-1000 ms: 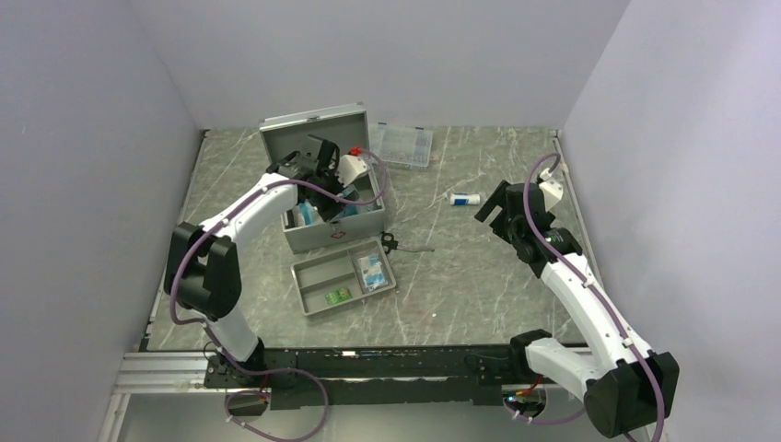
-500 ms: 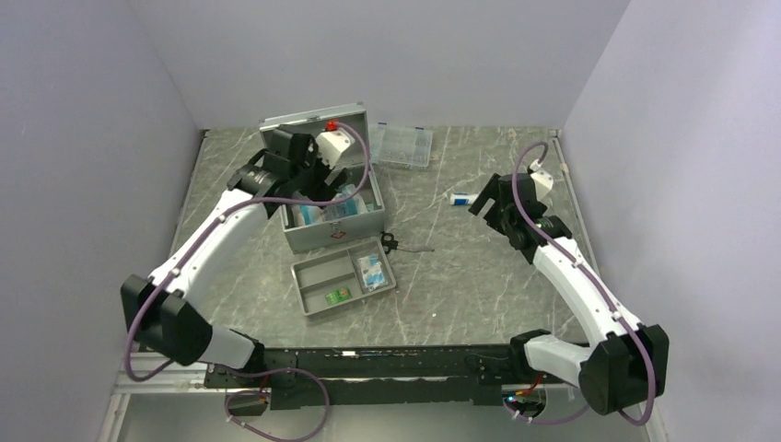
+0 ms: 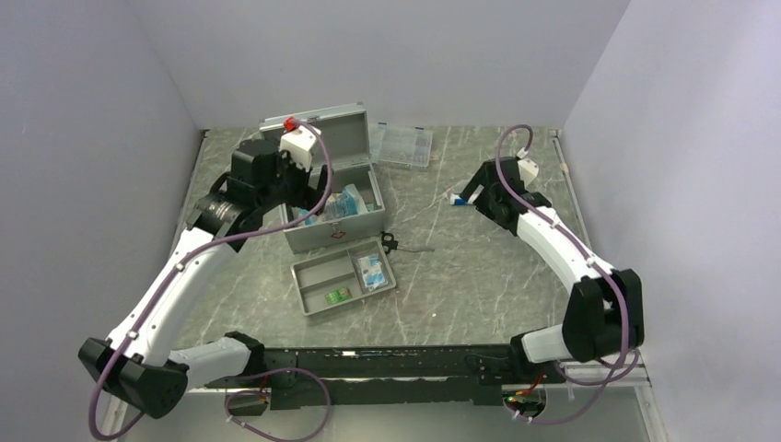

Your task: Organize the medicine kit

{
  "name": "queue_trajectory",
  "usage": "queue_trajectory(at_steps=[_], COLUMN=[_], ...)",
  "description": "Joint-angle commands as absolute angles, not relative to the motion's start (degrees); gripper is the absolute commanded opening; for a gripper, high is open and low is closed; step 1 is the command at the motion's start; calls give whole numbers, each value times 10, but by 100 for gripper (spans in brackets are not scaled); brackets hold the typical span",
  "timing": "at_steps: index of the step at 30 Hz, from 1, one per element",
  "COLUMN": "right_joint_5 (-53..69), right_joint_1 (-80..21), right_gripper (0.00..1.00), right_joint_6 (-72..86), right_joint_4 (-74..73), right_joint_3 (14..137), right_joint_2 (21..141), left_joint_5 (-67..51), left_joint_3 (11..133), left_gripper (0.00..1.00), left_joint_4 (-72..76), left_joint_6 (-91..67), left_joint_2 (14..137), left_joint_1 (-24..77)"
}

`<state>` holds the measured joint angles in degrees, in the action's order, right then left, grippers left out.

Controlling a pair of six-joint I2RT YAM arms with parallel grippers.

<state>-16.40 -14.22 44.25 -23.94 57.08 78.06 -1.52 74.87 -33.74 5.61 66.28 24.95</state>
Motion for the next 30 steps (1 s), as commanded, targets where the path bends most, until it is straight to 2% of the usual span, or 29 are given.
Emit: queue_trajectory(at_steps=[1, 8, 14, 21, 30], right_joint_5=[-159, -119, -81, -103, -106], right_joint_1=[-129, -106, -99, -98, -96], right_gripper=[92, 87, 83, 79, 74], right_joint_6=[483, 552, 609, 683, 761], right_joint_4=[-217, -181, -152, -129, -115], right_joint_3=[627, 636, 646, 653, 653], right_joint_2=[832, 901, 964, 1007, 1042], left_joint_5=[-29, 17, 12, 39, 12], left_joint_3=[693, 602, 542, 485, 426], left_gripper=[99, 100, 99, 99, 99], left_joint_4=[-322, -303, -309, -323, -305], left_joint_6=[-19, -52, -53, -43, -61], left_joint_2=[606, 511, 436, 346, 298], left_joint_1=[250, 246, 246, 246, 246])
